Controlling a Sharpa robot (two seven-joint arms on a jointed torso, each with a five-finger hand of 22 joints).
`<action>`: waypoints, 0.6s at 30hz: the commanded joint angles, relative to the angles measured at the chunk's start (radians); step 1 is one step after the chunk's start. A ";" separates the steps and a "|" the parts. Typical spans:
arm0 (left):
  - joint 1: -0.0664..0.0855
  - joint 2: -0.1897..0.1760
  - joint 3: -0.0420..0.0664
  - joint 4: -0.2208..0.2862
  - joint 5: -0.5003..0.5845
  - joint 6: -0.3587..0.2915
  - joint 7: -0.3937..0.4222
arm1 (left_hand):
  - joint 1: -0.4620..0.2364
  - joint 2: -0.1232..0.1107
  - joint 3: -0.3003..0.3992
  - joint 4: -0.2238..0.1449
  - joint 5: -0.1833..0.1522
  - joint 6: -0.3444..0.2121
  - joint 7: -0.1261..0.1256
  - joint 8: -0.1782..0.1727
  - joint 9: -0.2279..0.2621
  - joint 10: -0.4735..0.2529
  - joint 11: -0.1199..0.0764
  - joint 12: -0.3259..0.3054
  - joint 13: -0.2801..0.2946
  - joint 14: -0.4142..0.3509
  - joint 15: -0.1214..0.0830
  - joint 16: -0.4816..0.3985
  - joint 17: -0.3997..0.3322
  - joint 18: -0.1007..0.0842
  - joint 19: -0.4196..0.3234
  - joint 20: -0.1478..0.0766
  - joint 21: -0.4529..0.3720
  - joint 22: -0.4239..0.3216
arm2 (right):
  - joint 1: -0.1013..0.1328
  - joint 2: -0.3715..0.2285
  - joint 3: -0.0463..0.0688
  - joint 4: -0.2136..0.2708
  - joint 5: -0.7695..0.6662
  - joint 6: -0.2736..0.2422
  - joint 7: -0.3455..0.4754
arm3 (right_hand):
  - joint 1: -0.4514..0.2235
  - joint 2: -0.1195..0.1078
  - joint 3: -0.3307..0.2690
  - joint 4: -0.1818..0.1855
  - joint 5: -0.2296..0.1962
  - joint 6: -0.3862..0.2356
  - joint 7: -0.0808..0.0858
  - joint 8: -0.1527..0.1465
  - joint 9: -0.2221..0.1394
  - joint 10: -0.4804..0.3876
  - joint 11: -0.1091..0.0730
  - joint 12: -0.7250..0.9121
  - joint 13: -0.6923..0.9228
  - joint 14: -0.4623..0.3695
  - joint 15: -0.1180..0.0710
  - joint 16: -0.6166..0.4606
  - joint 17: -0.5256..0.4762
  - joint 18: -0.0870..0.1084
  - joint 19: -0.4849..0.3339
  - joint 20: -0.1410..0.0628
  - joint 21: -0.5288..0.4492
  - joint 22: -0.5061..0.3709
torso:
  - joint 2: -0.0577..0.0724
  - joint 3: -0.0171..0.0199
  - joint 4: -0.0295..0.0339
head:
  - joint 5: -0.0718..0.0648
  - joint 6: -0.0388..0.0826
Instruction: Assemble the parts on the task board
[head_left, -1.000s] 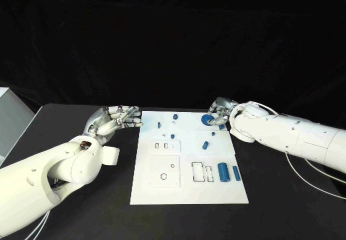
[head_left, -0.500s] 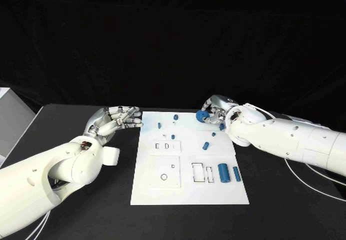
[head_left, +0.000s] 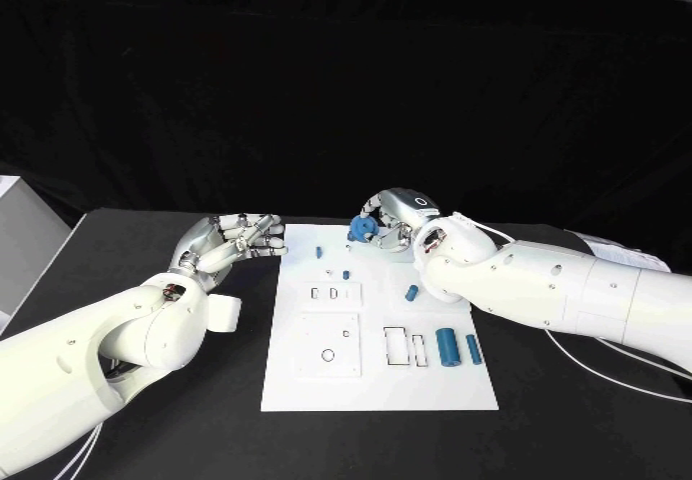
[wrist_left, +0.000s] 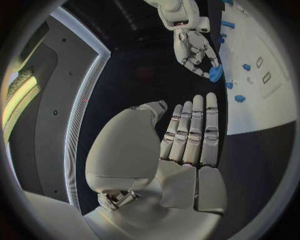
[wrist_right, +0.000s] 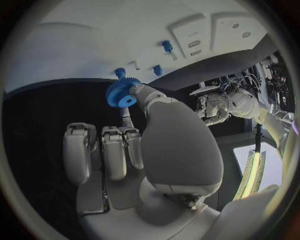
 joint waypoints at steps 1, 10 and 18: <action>0.001 0.004 0.001 0.001 -0.004 0.015 0.006 | 0.004 -0.009 0.004 0.001 -0.002 0.001 0.005 0.000 0.000 -0.002 0.005 -0.003 0.001 -0.006 -0.002 0.003 0.001 0.003 -0.001 -0.002 0.004 0.001 | -0.008 0.016 -0.001 -0.012 -0.043 0.000 0.002 | -0.013 -0.001 0.008 -0.001 0.003 0.022 -0.017 0.025 0.021 0.104 -0.006 0.003 0.263 0.092 -0.008 0.003 0.212 -0.018 0.052 -0.008 0.002 0.120 | 0.001 -0.0006 -0.0001 | 0.002 -0.001; 0.000 0.006 0.001 -0.001 -0.004 0.016 0.004 | 0.004 -0.009 0.004 0.001 -0.002 0.001 0.005 0.000 0.000 -0.002 0.005 -0.003 0.001 -0.006 -0.002 0.003 0.001 0.003 -0.001 -0.002 0.004 0.001 | -0.019 0.055 -0.004 -0.046 -0.041 0.042 -0.004 | -0.014 -0.002 0.010 -0.002 0.002 0.021 -0.017 0.025 0.021 0.104 -0.006 0.003 0.263 0.092 -0.007 0.004 0.213 -0.018 0.053 -0.008 0.002 0.120 | 0.002 -0.0007 -0.0001 | 0.005 -0.004; 0.000 0.006 0.001 0.000 -0.004 0.016 0.004 | 0.004 -0.009 0.004 0.001 -0.002 0.001 0.005 0.000 0.000 -0.002 0.005 -0.003 0.001 -0.006 -0.002 0.003 0.001 0.003 -0.001 -0.002 0.004 0.001 | -0.022 0.079 -0.006 -0.064 -0.035 0.080 -0.002 | -0.017 -0.006 0.015 -0.005 -0.004 0.018 -0.016 0.024 0.021 0.104 -0.005 0.003 0.263 0.092 -0.007 0.004 0.214 -0.018 0.052 -0.008 0.002 0.121 | 0.001 0.0009 -0.0014 | 0.007 -0.008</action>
